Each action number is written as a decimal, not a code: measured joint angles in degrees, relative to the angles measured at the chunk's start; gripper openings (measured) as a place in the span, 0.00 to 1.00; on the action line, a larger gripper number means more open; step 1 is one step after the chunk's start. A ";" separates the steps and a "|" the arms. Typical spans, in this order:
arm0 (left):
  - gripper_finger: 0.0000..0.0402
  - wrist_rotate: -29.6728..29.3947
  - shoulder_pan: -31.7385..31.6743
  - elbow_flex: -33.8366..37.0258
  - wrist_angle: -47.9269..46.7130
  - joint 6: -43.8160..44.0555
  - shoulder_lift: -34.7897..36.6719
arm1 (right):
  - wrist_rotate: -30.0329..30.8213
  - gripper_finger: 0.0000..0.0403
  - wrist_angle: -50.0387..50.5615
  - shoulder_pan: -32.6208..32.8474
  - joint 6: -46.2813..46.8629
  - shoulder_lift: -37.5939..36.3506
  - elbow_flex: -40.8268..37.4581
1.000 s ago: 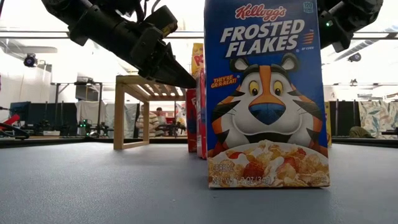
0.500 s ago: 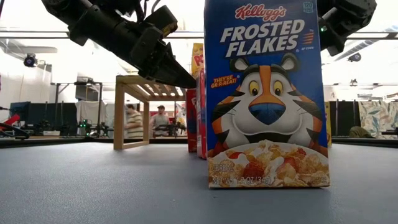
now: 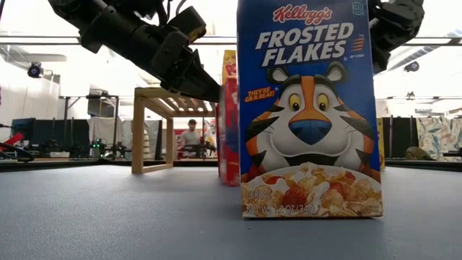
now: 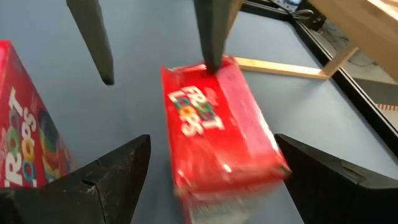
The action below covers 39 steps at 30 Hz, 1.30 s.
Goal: Stack cereal on shelf
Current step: Put the top red cereal box on the shelf aligned with the other red cereal box
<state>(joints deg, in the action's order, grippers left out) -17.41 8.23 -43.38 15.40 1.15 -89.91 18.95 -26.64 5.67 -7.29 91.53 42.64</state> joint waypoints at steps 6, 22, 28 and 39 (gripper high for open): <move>0.58 0.00 0.00 0.00 0.00 0.04 0.00 | -0.01 0.81 0.28 0.02 -1.51 2.46 2.29; 0.58 0.00 0.00 0.00 0.00 0.04 0.00 | 0.13 0.48 3.71 -0.07 -1.75 0.05 2.24; 0.58 -0.02 0.00 0.02 0.74 0.21 -0.02 | 0.10 0.39 3.63 -0.07 -1.34 0.30 2.29; 0.58 0.15 0.04 -5.47 -9.80 0.06 3.56 | 0.07 0.38 5.19 -0.04 -1.32 -1.44 2.29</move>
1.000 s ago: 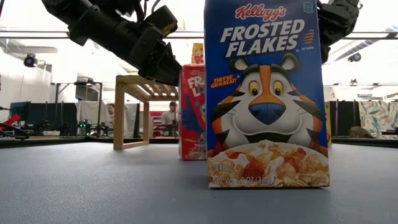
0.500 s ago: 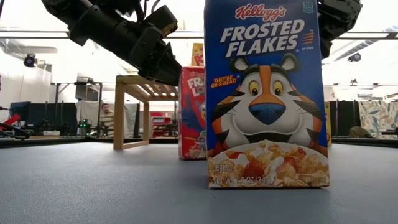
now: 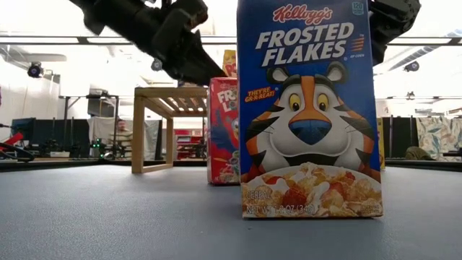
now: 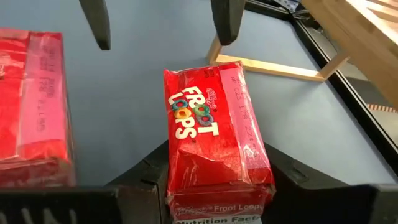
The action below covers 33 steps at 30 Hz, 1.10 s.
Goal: Stack cereal on shelf
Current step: Put the top red cereal box on the shelf aligned with the other red cereal box
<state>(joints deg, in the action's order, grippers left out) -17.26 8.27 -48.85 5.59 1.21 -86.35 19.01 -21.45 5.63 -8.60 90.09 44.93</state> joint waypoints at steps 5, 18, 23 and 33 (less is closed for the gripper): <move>0.58 -0.85 0.01 -8.06 -13.69 1.69 -0.18 | -0.01 0.37 1.37 0.13 0.14 -2.78 0.00; 0.58 -2.60 2.67 -16.45 -18.20 -3.41 3.43 | -0.03 0.37 8.30 2.33 0.31 -15.02 0.33; 0.58 -5.25 4.27 -15.49 -18.07 -4.28 8.52 | -0.01 0.37 10.47 2.27 -1.58 -20.98 0.35; 0.58 -4.46 5.29 0.29 0.33 -6.76 20.35 | -2.12 0.38 18.45 -5.24 -6.00 -31.79 2.36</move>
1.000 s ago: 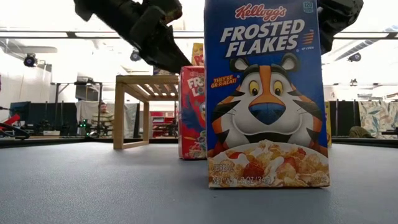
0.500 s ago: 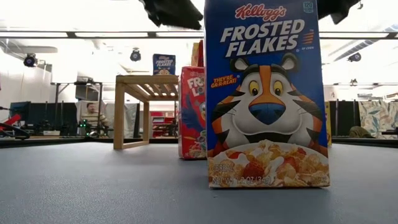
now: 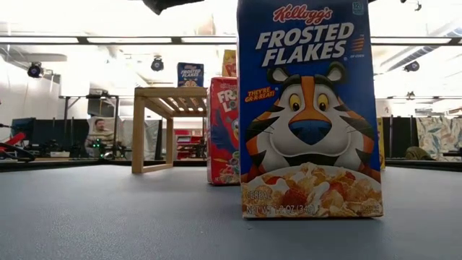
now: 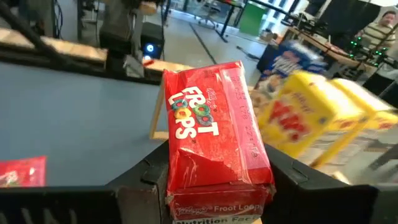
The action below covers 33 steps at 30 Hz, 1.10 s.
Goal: Stack cereal on shelf
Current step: Put the top red cereal box on the shelf aligned with the other red cereal box
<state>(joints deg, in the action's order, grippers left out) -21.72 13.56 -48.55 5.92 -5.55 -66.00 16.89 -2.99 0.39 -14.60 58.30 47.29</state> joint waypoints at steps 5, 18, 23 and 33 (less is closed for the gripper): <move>0.58 0.11 -0.04 10.09 12.91 0.29 5.93 | -10.04 0.40 7.50 -6.67 -1.06 -2.63 5.66; 0.58 0.22 -0.04 18.09 22.52 2.19 10.54 | -25.24 0.41 24.17 -27.76 -7.60 2.05 18.32; 0.58 1.06 0.00 17.14 22.54 1.97 10.13 | -36.73 0.41 27.67 -36.28 -8.31 3.59 19.82; 0.58 1.38 0.00 16.48 22.33 0.27 8.85 | -45.86 0.41 28.23 -42.89 -11.34 6.56 19.08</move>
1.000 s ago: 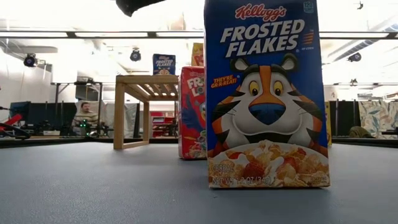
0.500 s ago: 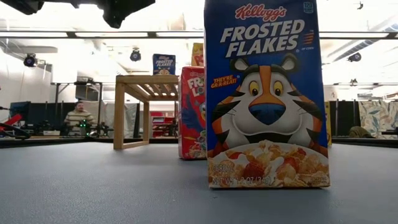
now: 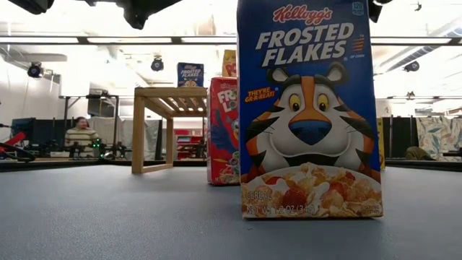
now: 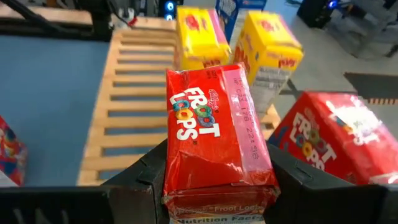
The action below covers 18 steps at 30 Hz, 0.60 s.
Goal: Stack cereal on shelf
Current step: Put the top red cereal box on the shelf aligned with the other red cereal box
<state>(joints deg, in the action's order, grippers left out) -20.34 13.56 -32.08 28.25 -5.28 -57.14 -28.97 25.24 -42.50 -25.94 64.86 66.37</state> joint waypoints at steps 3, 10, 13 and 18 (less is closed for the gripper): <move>0.58 0.00 0.00 0.00 -0.14 -0.02 0.00 | 0.00 0.41 0.08 -0.70 -1.41 2.08 0.00; 0.58 -0.02 0.00 0.00 -0.94 -0.04 0.02 | -1.19 0.41 -0.44 -1.25 -2.18 5.41 0.09; 0.58 -0.02 0.00 0.00 -0.92 -0.04 0.02 | -1.68 0.41 -0.18 -1.36 -2.18 5.55 0.09; 0.58 -0.05 0.00 0.02 -0.93 -0.04 0.02 | -1.59 0.41 0.69 -1.43 -2.18 4.38 -0.01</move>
<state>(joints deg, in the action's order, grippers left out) -20.39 13.56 -32.05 27.32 -5.32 -57.12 -30.56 25.92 -43.92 -28.12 69.23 66.36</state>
